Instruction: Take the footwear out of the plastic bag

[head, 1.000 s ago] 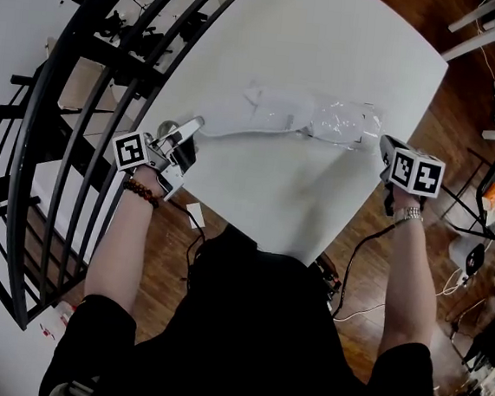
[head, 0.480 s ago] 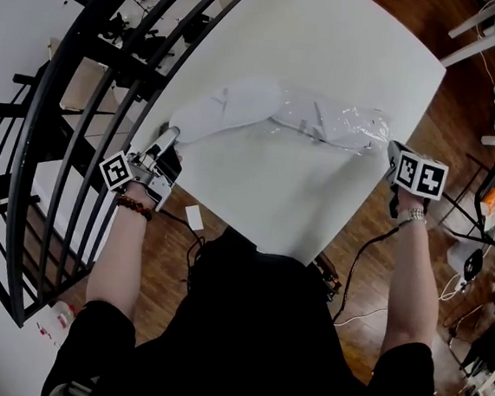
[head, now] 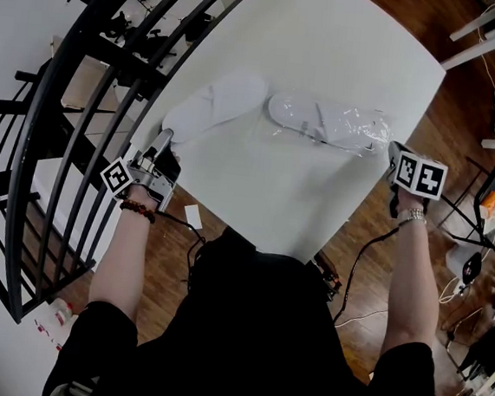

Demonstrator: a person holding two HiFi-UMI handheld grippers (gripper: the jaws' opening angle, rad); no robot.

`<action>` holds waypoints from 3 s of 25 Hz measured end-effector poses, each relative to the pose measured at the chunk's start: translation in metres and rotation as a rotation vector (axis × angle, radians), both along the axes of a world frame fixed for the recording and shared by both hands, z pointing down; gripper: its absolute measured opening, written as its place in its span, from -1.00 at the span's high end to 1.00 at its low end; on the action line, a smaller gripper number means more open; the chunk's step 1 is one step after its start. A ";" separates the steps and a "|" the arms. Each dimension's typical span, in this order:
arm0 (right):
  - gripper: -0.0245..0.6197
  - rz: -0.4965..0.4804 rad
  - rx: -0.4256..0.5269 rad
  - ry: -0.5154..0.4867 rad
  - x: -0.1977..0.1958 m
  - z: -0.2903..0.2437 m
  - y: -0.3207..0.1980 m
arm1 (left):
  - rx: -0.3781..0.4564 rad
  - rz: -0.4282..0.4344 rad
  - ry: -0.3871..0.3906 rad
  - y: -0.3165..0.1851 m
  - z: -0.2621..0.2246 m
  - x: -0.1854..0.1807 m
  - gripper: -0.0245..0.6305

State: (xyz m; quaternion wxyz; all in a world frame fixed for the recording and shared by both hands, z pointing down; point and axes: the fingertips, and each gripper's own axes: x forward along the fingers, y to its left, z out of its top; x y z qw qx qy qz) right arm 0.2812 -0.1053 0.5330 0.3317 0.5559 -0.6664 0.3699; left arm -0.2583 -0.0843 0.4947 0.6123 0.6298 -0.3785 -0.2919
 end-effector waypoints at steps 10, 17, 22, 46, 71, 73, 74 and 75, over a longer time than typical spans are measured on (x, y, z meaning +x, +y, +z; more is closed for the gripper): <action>0.73 -0.026 -0.001 -0.022 -0.008 -0.002 0.000 | -0.061 0.058 -0.144 0.009 0.013 0.005 0.35; 0.60 -0.027 0.016 -0.015 -0.005 -0.004 -0.001 | -0.126 0.160 -0.534 0.022 0.034 -0.003 0.08; 0.56 -0.031 0.028 -0.010 -0.007 -0.009 0.001 | -0.166 0.243 -0.715 0.033 0.042 -0.002 -0.08; 0.55 -0.277 0.123 -0.016 -0.076 -0.040 -0.015 | 0.183 0.566 -0.949 -0.033 -0.025 0.150 0.06; 0.51 -0.410 -0.020 -0.029 -0.114 0.006 -0.007 | 0.117 0.851 -0.860 -0.063 0.037 0.233 0.17; 0.51 -0.412 -0.032 -0.021 -0.112 0.010 -0.006 | 0.104 0.862 -0.853 -0.062 0.041 0.233 0.18; 0.51 -0.412 -0.038 -0.019 -0.110 0.011 -0.005 | 0.099 0.868 -0.848 -0.062 0.042 0.233 0.19; 0.51 -0.411 -0.043 -0.022 -0.110 0.013 -0.004 | 0.096 0.874 -0.843 -0.061 0.043 0.233 0.19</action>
